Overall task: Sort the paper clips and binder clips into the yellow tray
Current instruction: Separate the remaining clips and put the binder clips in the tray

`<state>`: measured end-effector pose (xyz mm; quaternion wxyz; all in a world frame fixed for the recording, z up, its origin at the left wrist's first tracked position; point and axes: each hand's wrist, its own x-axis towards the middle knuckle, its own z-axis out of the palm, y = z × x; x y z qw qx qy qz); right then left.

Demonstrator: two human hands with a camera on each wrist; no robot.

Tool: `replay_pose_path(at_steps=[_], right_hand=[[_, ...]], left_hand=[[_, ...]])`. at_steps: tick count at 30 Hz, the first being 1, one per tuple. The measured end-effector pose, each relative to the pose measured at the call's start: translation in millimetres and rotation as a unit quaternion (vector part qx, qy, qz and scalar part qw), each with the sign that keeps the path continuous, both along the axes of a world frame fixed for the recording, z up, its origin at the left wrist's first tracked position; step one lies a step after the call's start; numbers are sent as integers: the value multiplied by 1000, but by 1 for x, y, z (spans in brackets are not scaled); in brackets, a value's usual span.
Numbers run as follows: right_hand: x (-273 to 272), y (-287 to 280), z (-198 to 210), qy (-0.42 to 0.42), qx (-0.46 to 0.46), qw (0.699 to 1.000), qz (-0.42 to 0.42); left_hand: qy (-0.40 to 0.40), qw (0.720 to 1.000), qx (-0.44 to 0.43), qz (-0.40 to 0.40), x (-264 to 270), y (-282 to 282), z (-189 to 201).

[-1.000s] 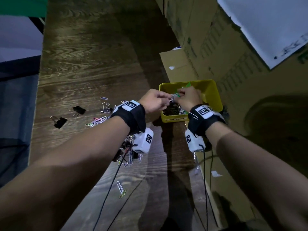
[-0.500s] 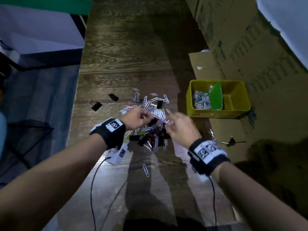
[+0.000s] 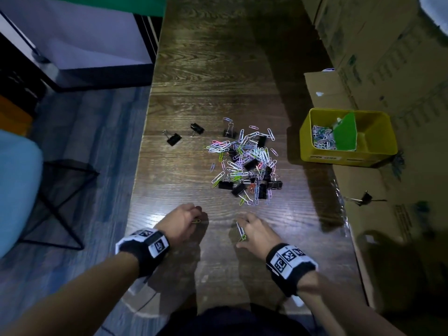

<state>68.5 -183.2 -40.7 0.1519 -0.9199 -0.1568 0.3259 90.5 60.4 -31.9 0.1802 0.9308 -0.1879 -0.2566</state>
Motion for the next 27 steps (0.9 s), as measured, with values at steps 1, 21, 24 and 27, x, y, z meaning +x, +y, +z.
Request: replay_pose_path(at_steps=[1,21,24,27], right_hand=[[0,2,0,-4,2,1000,-4],[-17,9,-5,-30,-14,999,-20],[-21,9,-4,-23,0,999,-23],[-21,-1,-11,-35,28,999,-12]], left_hand=[[-16,1000,-6,2,-5,-3,-3],[38,998,31,47,-4,-23,-11],[44,999,11,26,-6,-29,-6],[77,996,-22,26,-7,-43,-5]])
